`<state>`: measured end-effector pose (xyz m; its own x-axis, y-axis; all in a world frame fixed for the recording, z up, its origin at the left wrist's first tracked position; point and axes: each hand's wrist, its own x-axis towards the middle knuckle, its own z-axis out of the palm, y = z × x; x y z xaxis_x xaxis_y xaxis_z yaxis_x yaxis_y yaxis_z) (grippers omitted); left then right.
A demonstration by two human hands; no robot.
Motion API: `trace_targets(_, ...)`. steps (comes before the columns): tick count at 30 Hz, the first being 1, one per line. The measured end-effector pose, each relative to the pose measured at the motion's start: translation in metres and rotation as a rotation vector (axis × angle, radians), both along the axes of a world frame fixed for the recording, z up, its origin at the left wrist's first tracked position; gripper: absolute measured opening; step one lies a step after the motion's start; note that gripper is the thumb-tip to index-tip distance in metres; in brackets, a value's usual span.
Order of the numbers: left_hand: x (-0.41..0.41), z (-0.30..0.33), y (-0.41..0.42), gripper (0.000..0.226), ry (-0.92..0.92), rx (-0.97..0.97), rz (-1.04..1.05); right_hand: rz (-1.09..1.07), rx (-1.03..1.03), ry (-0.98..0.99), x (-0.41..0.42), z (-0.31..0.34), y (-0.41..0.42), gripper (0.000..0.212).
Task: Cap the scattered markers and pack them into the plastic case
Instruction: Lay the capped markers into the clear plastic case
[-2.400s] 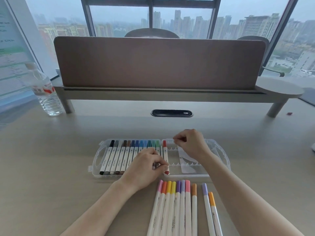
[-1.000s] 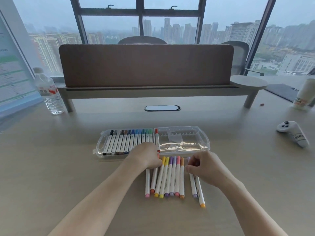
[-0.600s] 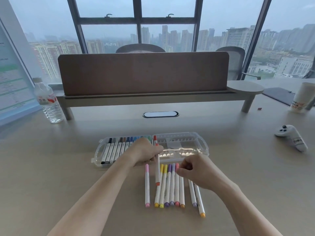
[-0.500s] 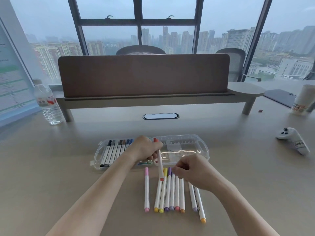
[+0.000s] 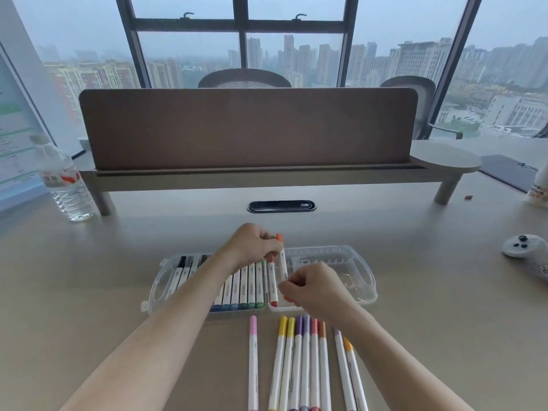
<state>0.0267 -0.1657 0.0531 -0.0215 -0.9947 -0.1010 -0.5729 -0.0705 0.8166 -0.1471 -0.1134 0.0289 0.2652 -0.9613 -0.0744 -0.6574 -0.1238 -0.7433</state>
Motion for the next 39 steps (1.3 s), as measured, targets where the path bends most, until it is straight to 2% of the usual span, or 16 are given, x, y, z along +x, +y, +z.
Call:
trace_targets(6,0.005,-0.020,-0.034,0.026,-0.201,-0.037,-0.081,-0.041,-0.025,0.093,0.015,-0.015,-0.019,0.023)
trace_targets(10,0.007,-0.026,-0.041,0.030,-0.294,-0.060,-0.145,-0.046,-0.065,0.137,0.019,-0.017,-0.016,0.045)
trace_targets(13,0.011,-0.026,-0.050,0.032,-0.298,0.006,-0.113,-0.028,-0.094,0.172,0.016,-0.012,-0.017,0.051)
trace_targets(17,0.015,-0.029,-0.055,0.026,-0.302,0.082,-0.096,0.029,-0.069,0.166,0.011,-0.011,-0.013,0.040)
trace_targets(20,0.007,-0.028,-0.056,0.027,-0.411,0.060,-0.069,0.074,-0.094,0.222,0.010,-0.009,-0.012,0.028)
trace_targets(25,0.005,-0.026,-0.058,0.024,-0.415,0.075,-0.059,0.080,-0.104,0.219,0.009,-0.012,-0.015,0.028)
trace_targets(32,0.018,-0.034,-0.026,0.030,-0.335,-0.128,-0.133,0.062,-0.153,0.158,0.006,-0.012,-0.012,0.008)
trace_targets(39,0.029,-0.037,0.023,0.020,-0.367,-0.288,-0.071,0.026,-0.237,0.118,-0.022,-0.011,0.004,0.005)
